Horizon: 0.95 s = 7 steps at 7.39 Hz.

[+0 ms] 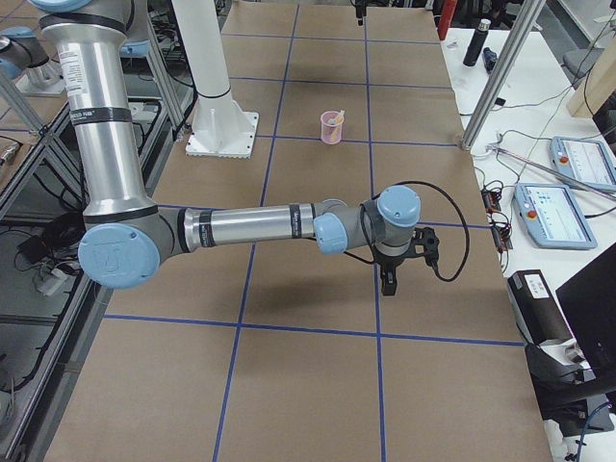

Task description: Collect pens into pen holder

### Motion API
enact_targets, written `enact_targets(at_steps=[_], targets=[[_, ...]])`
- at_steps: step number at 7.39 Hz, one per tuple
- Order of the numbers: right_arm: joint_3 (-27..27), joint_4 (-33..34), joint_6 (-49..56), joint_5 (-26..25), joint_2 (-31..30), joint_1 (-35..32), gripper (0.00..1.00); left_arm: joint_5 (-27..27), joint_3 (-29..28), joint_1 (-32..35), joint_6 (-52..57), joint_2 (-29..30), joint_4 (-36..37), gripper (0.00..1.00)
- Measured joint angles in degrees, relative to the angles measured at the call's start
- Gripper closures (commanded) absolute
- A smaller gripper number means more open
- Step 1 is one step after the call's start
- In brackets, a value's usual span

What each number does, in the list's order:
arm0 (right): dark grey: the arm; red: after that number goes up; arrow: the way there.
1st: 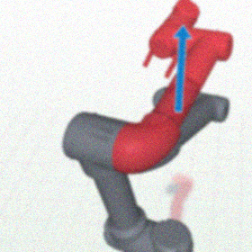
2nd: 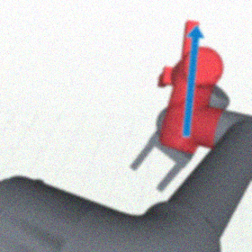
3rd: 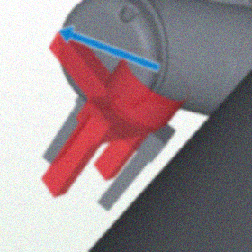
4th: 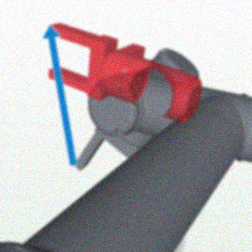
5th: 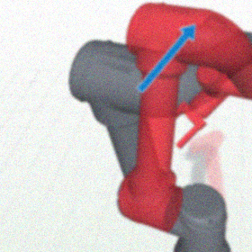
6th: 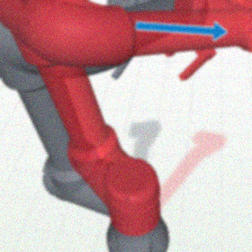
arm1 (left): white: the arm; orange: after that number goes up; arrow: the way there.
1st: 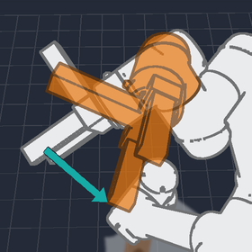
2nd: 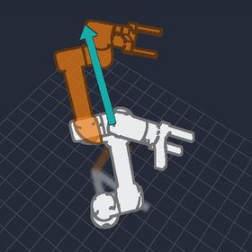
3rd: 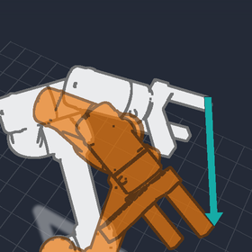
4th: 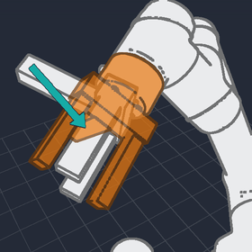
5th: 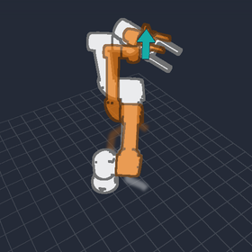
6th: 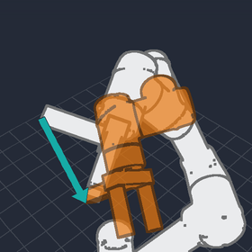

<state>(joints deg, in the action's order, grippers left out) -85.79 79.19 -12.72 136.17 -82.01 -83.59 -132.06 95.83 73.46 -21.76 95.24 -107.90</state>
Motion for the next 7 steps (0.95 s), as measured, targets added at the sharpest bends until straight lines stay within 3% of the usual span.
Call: enact_targets(at_steps=[2, 7], targets=[[2.6, -0.7, 3.7, 0.0, 0.0, -0.9, 0.00, -1.5, 0.2, 0.7, 1.1, 2.7, 6.8, 0.01], [3.9, -0.9, 4.5, -0.9, 0.0, -1.0, 0.00, -1.6, 0.7, 5.4, 12.2, 2.8, 13.7, 0.01]])
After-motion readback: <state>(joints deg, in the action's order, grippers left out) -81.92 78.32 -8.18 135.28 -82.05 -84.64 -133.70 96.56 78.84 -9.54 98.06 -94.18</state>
